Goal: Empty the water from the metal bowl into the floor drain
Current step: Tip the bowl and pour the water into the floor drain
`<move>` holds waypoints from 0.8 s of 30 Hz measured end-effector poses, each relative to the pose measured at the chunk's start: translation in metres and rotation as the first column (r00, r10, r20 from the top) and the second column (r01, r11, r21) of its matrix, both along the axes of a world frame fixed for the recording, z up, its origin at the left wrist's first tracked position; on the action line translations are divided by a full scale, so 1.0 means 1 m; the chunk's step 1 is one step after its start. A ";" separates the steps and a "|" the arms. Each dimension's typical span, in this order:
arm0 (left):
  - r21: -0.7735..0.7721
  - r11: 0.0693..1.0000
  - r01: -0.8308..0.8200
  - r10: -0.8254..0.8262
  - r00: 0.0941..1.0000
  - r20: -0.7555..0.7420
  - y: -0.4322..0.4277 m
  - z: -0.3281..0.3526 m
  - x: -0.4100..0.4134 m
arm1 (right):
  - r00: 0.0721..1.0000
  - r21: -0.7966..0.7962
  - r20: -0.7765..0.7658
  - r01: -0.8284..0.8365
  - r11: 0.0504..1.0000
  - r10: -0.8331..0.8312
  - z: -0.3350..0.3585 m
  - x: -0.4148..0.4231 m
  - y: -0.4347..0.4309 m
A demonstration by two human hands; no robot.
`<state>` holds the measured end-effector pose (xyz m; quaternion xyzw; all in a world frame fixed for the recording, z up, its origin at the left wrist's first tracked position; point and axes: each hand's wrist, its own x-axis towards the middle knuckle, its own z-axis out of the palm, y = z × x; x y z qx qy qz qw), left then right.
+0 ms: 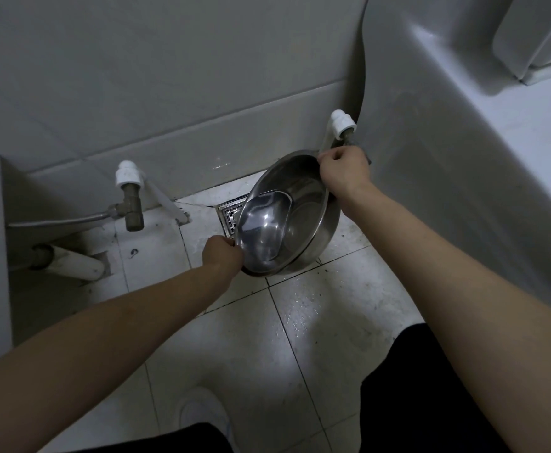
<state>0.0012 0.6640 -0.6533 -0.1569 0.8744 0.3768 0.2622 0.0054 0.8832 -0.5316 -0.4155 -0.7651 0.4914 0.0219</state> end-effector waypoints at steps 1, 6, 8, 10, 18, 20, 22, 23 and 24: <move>0.002 1.000 -0.001 0.001 1.000 -0.001 0.000 0.000 0.000 | 1.000 0.002 -0.001 0.006 1.000 -0.006 0.000 0.000 0.000; 0.004 1.000 -0.007 0.007 1.000 -0.005 0.000 0.000 0.000 | 1.000 0.018 0.023 -0.008 1.000 0.008 0.002 0.000 0.000; 0.000 1.000 -0.010 0.010 1.000 -0.010 0.000 -0.002 0.000 | 1.000 0.017 0.021 -0.005 1.000 0.005 0.002 0.000 0.000; -0.007 1.000 -0.015 0.015 1.000 -0.016 0.000 -0.002 -0.001 | 1.000 0.006 0.017 -0.001 1.000 0.001 0.002 0.000 0.000; -0.030 0.999 0.019 -0.019 1.000 -0.003 0.000 0.003 -0.003 | 1.000 0.008 0.023 -0.010 1.000 0.010 0.002 0.000 -0.001; -0.029 0.999 0.025 -0.025 1.000 0.006 0.000 0.003 -0.003 | 1.000 0.006 0.021 -0.011 1.000 0.011 0.001 0.000 -0.002; -0.030 0.999 0.020 -0.020 1.000 0.013 0.000 0.003 -0.003 | 1.000 0.003 0.016 -0.007 1.000 0.007 0.001 -0.001 -0.003; -0.033 0.999 0.019 -0.019 1.000 0.013 0.000 0.003 -0.004 | 1.000 0.001 0.016 -0.006 1.000 0.006 0.001 -0.001 -0.003; -0.036 0.999 0.022 -0.022 1.000 0.012 -0.001 0.002 -0.004 | 1.000 -0.001 0.018 -0.007 1.000 0.007 0.001 -0.002 -0.003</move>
